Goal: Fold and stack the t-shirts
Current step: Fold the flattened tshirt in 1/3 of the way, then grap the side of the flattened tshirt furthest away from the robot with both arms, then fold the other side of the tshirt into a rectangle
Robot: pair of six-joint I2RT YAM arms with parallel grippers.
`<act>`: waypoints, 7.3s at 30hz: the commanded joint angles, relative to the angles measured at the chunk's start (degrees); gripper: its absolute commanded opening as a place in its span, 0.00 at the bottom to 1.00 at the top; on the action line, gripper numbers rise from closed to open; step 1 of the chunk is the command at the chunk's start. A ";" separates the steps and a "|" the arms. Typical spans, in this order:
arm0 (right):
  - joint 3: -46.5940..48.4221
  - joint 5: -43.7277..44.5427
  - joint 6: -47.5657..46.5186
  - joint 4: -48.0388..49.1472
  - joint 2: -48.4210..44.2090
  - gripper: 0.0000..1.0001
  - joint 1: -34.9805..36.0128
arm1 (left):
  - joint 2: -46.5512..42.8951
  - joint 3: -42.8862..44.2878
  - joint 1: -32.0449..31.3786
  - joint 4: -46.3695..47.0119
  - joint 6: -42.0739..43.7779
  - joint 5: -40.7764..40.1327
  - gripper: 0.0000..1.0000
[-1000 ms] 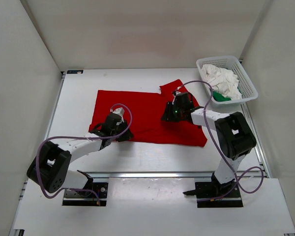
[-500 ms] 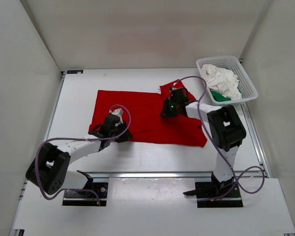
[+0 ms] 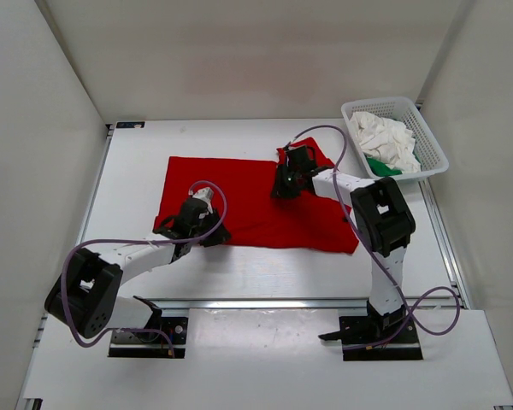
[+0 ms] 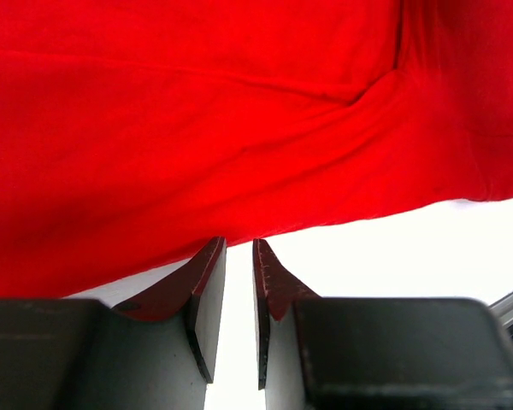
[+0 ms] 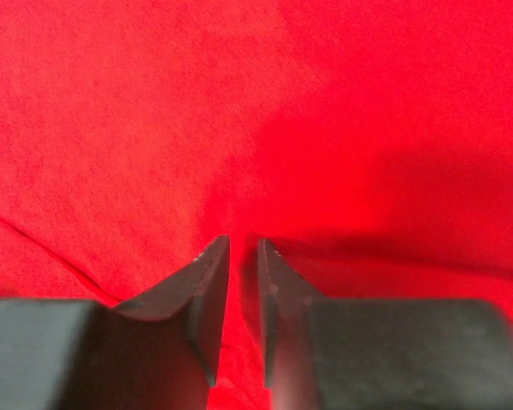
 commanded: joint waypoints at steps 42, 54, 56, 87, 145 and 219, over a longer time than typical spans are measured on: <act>-57.68 1.51 9.01 5.13 -46.36 0.00 1.31 | -11.95 -17.06 7.00 -4.24 -6.08 8.80 0.28; -39.40 -3.24 1.89 3.09 -46.92 0.17 -4.84 | 0.48 13.31 17.60 -5.13 -2.12 3.86 0.35; -37.20 -5.69 1.02 4.33 -43.32 0.10 -5.01 | 9.33 20.86 20.61 -6.87 -0.55 1.50 0.35; -39.84 -12.29 3.12 17.34 -34.51 0.11 0.26 | 46.03 61.77 31.25 -25.95 16.42 -18.02 0.47; 19.27 11.00 -11.56 -4.17 10.37 0.37 -15.30 | 31.80 47.71 27.56 -22.80 14.84 -11.26 0.00; -30.25 6.85 -8.84 -16.58 -52.43 0.00 -9.33 | 1.30 26.08 32.75 -23.68 13.87 -2.11 0.00</act>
